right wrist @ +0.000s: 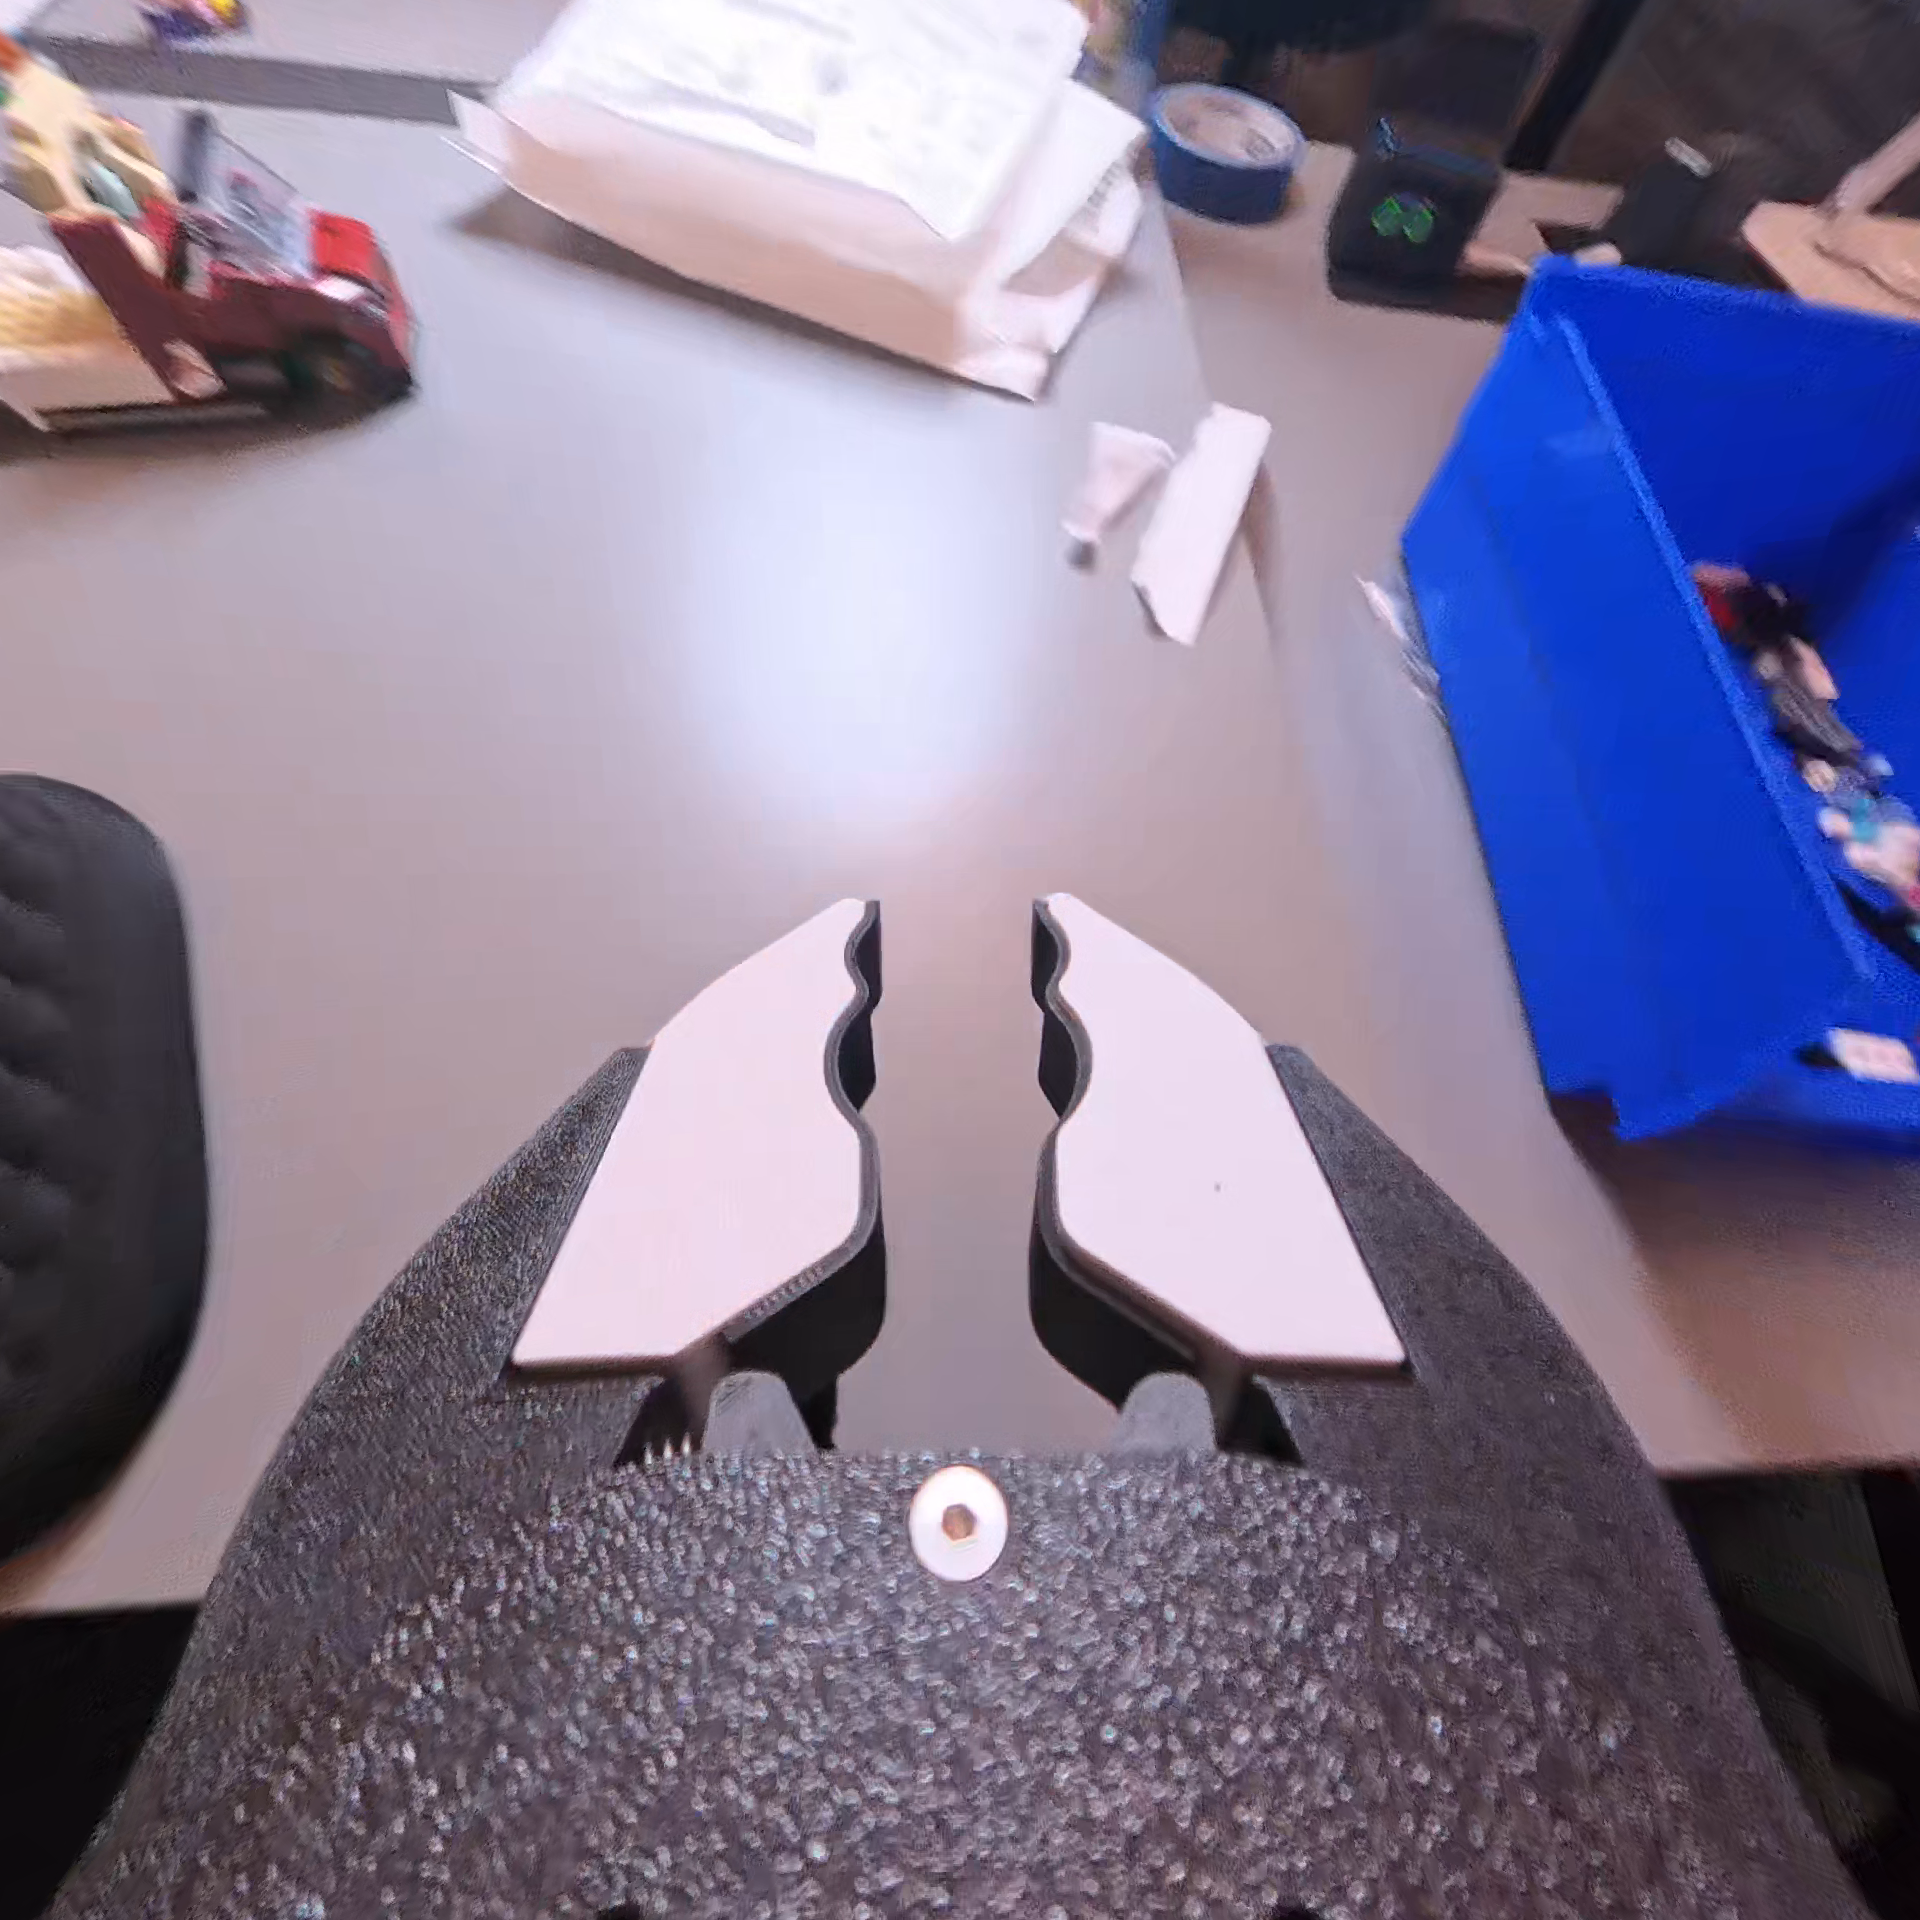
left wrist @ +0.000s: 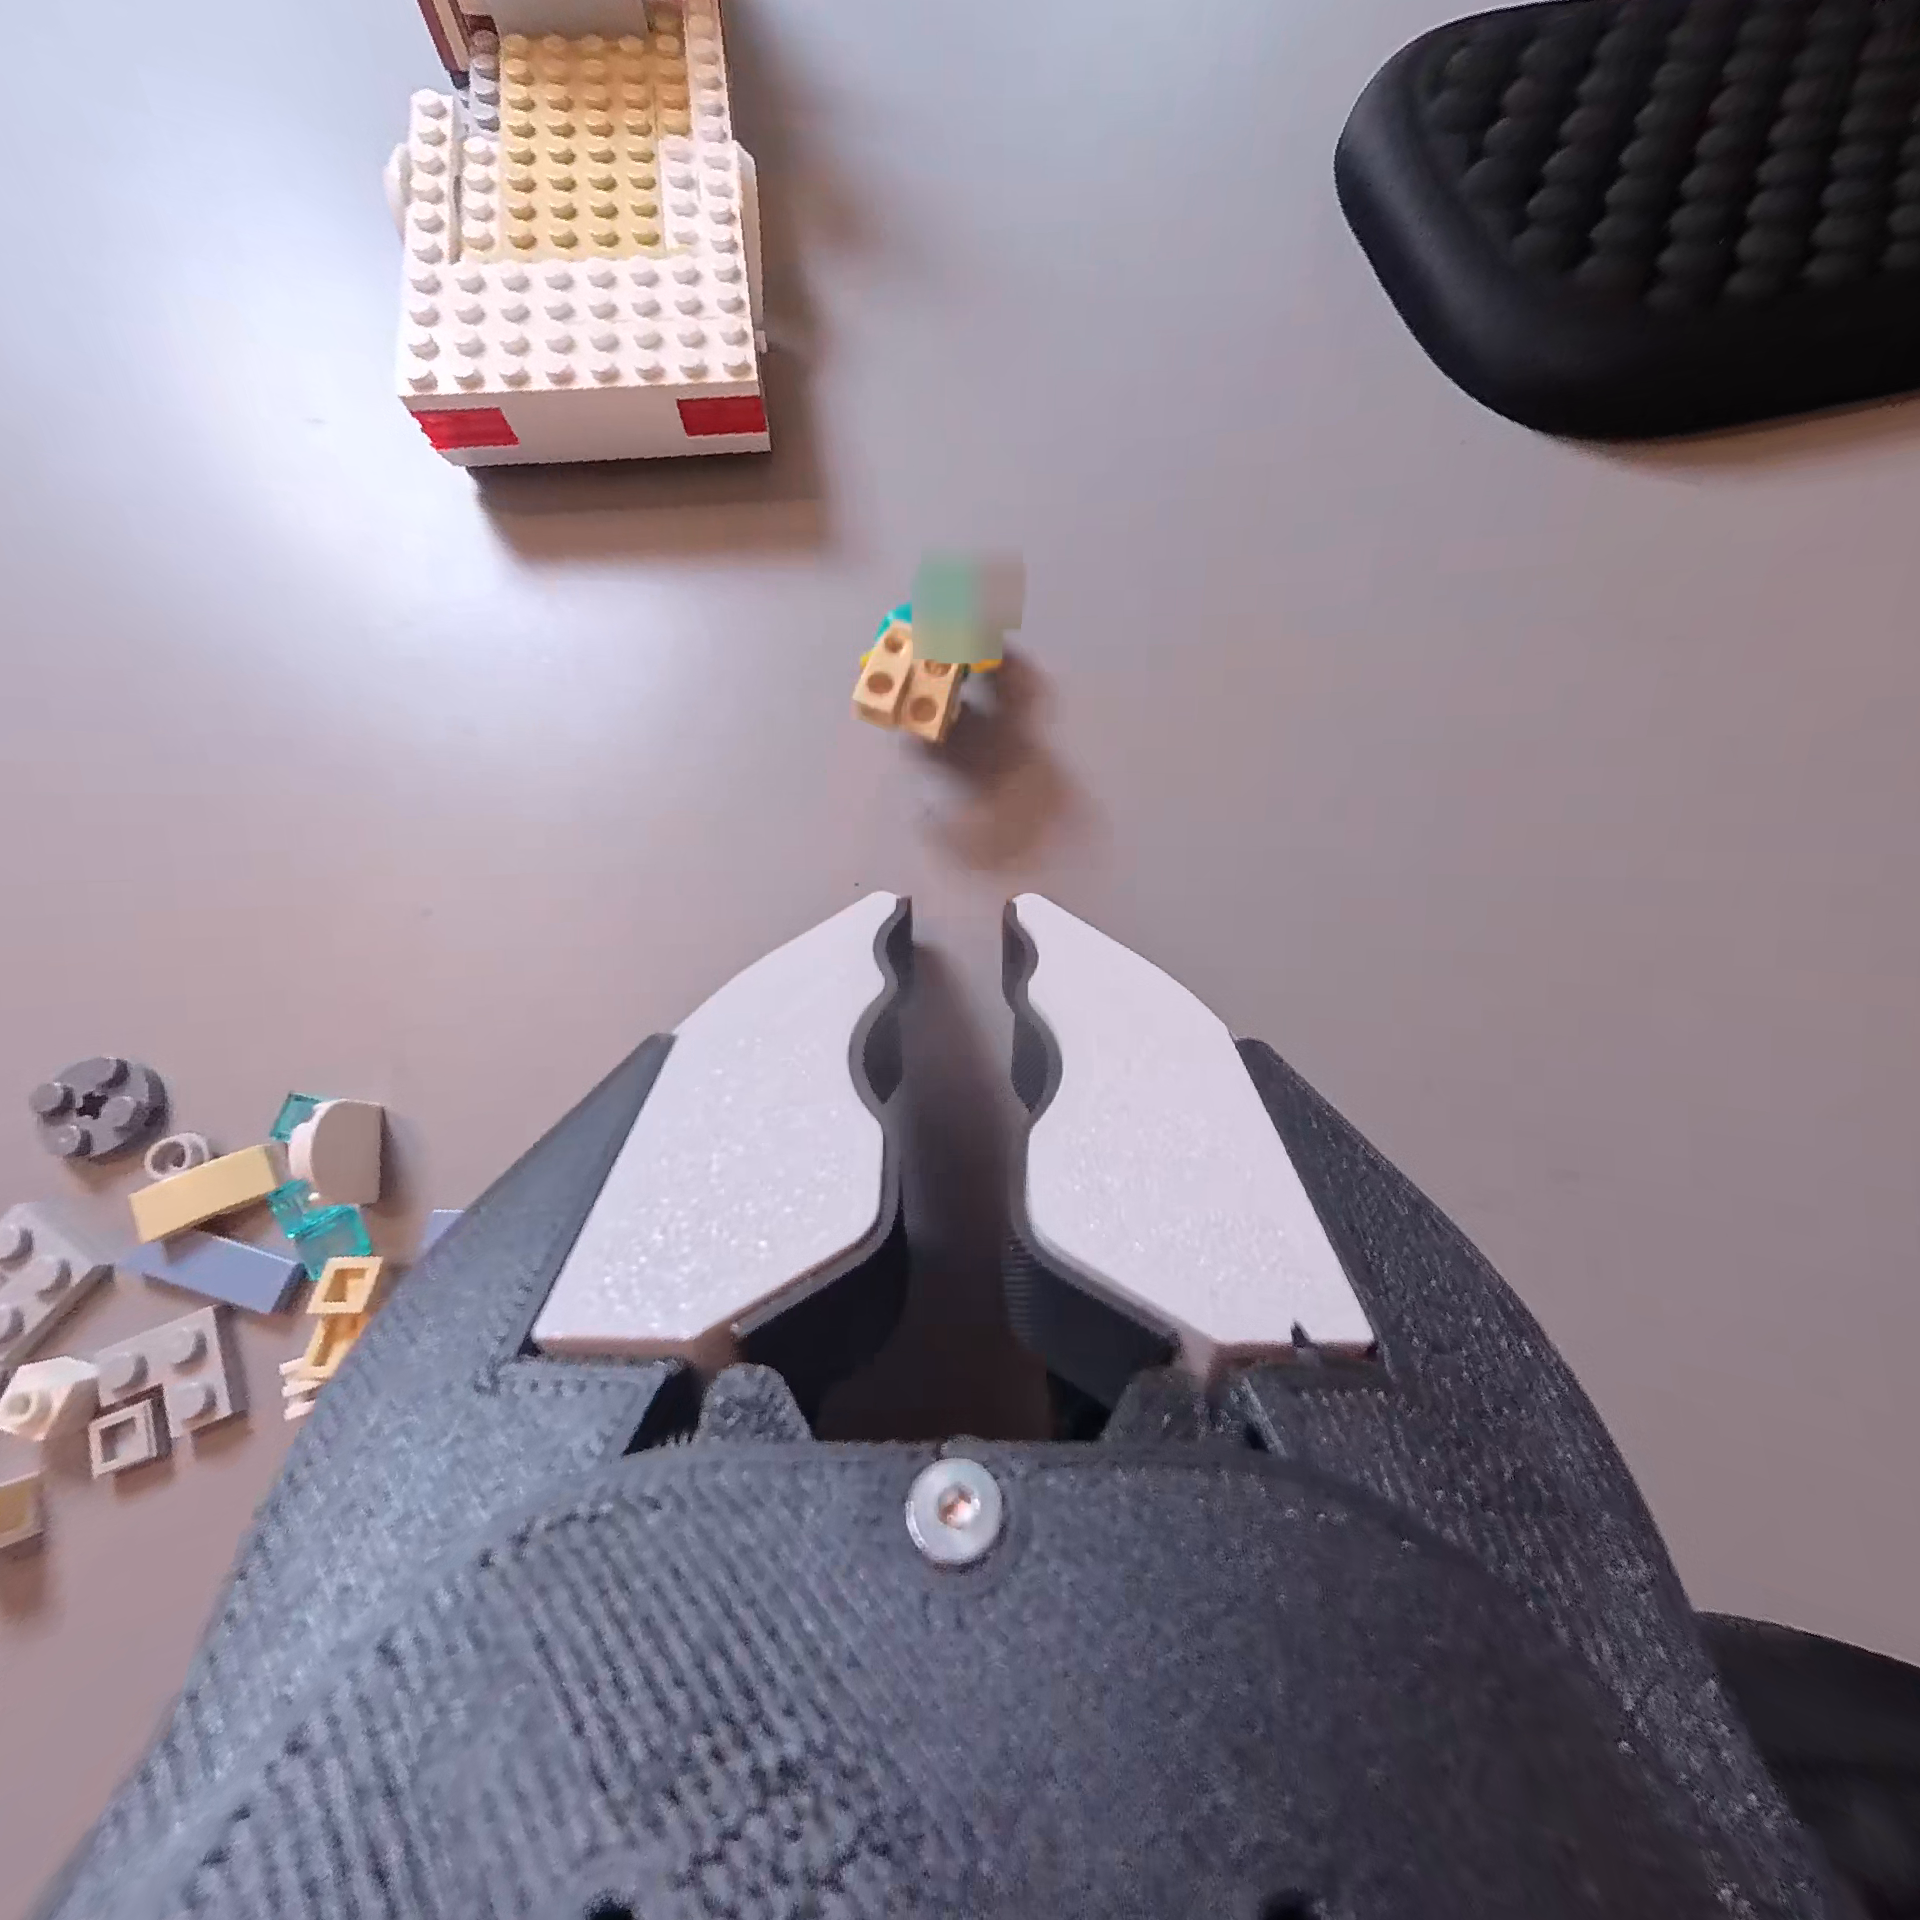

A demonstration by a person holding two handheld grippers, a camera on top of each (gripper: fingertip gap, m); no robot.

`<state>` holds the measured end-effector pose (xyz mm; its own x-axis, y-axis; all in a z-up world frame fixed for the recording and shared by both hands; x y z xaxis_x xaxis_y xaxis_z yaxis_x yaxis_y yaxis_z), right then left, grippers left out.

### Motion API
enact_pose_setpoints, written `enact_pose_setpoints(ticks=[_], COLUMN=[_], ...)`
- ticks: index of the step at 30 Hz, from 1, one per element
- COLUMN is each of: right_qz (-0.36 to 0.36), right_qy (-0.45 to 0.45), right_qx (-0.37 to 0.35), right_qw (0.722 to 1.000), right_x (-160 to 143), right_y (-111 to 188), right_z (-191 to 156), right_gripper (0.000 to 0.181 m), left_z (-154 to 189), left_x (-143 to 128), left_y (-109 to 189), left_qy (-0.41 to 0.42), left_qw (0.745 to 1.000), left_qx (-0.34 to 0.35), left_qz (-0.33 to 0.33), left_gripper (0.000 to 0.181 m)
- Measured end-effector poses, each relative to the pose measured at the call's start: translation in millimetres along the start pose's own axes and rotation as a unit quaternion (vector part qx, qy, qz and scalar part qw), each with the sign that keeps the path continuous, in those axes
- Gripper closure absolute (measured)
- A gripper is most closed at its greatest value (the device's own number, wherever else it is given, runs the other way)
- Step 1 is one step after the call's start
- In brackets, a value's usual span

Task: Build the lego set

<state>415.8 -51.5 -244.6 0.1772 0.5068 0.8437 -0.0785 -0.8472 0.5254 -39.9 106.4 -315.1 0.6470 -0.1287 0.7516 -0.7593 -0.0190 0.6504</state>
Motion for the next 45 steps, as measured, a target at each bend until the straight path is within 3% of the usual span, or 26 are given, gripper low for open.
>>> enact_pose_setpoints(ticks=[3, 7, 15, 19, 23, 25, 28, 32, 36, 40, 45], right_qz=[-0.035, -0.066, -0.118, -0.173, -0.160, -0.108, -0.015, 0.063, 0.107, 0.147, 0.172], right_qy=[-0.032, -0.072, -0.073, -0.037, -0.003, 0.044, 0.140, 0.267, 0.389, 0.457, 0.481], right_qx=[-0.041, -0.054, -0.062, -0.088, -0.054, 0.013, 0.142, 0.284, 0.352, 0.366, 0.368], right_qw=[0.998, 0.994, 0.988, 0.980, 0.986, 0.993, 0.980, 0.919, 0.845, 0.797, 0.777], right_x=[-24, -49, -61, -65, -57, -39, -8, 11, 7, 11, 15], right_y=[19, 23, 0, -5, -15, -23, -31, -42, -53, -61, -66], right_z=[51, 86, 97, 99, 82, 44, -51, -194, -309, -378, -413], right_gripper=[0.155, 0.157, 0.159, 0.174, 0.174, 0.174, 0.174, 0.174, 0.174, 0.174, 0.174], left_z=[-1, -1, -1, -1, -2, -2, 0, 12, 21, 17, 8], left_x=[0, 1, 2, 2, 3, 3, 9, 36, 69, 79, 80], left_y=[0, -1, -3, -3, -3, -3, -4, 3, 20, 35, 45], left_qy=[0.001, 0.004, 0.006, 0.007, 0.008, 0.007, 0.007, 0.016, 0.073, 0.158, 0.225], left_qw=[1.000, 1.000, 1.000, 1.000, 1.000, 1.000, 1.000, 0.996, 0.979, 0.952, 0.919], left_qx=[0.000, 0.002, 0.012, 0.016, 0.017, 0.019, 0.016, -0.007, -0.037, -0.064, -0.095], left_qz=[0.003, 0.005, 0.003, 0.003, 0.006, 0.008, 0.022, 0.085, 0.187, 0.256, 0.309], left_gripper=[0.164, 0.164, 0.161, 0.161, 0.162, 0.162, 0.163, 0.163, 0.163, 0.164, 0.163])
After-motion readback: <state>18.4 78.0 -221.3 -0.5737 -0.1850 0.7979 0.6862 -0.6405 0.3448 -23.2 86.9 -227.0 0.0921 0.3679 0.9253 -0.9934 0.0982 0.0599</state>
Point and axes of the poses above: each gripper's, where its closed fingertips meet, y back along the fingers, x out of its top, z = x × y across the jaws, the point moved 2 cm from there along y, back along the fingers, and after that the axes turned 14 degrees about -y, right-handed, at the moved point
